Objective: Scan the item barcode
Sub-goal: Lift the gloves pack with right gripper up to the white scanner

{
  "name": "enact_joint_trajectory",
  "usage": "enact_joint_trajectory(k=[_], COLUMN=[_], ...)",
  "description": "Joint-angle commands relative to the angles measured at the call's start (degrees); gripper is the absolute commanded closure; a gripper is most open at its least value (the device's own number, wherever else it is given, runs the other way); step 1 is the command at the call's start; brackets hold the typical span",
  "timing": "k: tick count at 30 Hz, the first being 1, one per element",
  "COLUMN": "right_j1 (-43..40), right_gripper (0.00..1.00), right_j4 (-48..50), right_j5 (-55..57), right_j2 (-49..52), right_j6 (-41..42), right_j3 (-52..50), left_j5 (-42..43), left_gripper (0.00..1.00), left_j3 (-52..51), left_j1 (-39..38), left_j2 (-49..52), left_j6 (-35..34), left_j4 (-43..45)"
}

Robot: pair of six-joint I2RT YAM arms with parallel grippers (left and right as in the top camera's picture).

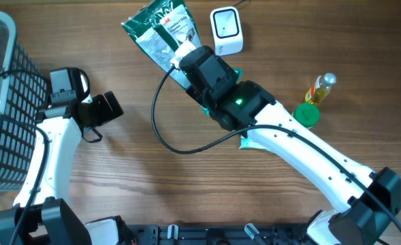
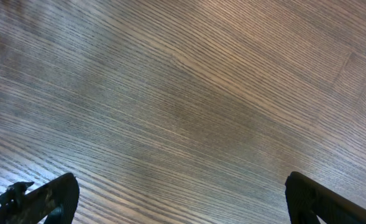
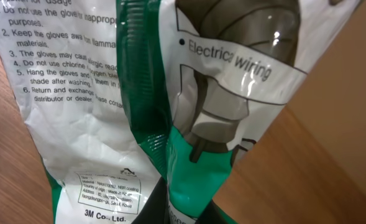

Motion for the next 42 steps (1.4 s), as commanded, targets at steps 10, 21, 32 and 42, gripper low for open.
enact_joint_trajectory(k=[10, 21, 32, 42], right_j1=[-3.2, -12.8, -18.0, -19.2], right_gripper=[0.96, 0.96, 0.96, 0.96], right_j4=[38.3, 59.3, 93.5, 90.9], right_j5=[19.0, 19.5, 16.4, 14.6], right_j2=[0.7, 17.6, 37.6, 39.3], right_j6=[-42.2, -36.1, -53.4, -32.8], right_j3=[0.7, 0.7, 0.8, 0.8], left_j5=[0.5, 0.5, 0.5, 0.5], left_gripper=[0.0, 0.0, 0.0, 0.0], left_j3=[-0.2, -0.2, -0.2, -0.2], left_j1=[-0.2, -0.2, -0.2, -0.2], left_j2=[0.1, 0.1, 0.1, 0.1], left_j6=[1.1, 1.1, 1.1, 1.1], left_j4=[0.0, 0.0, 0.0, 0.0])
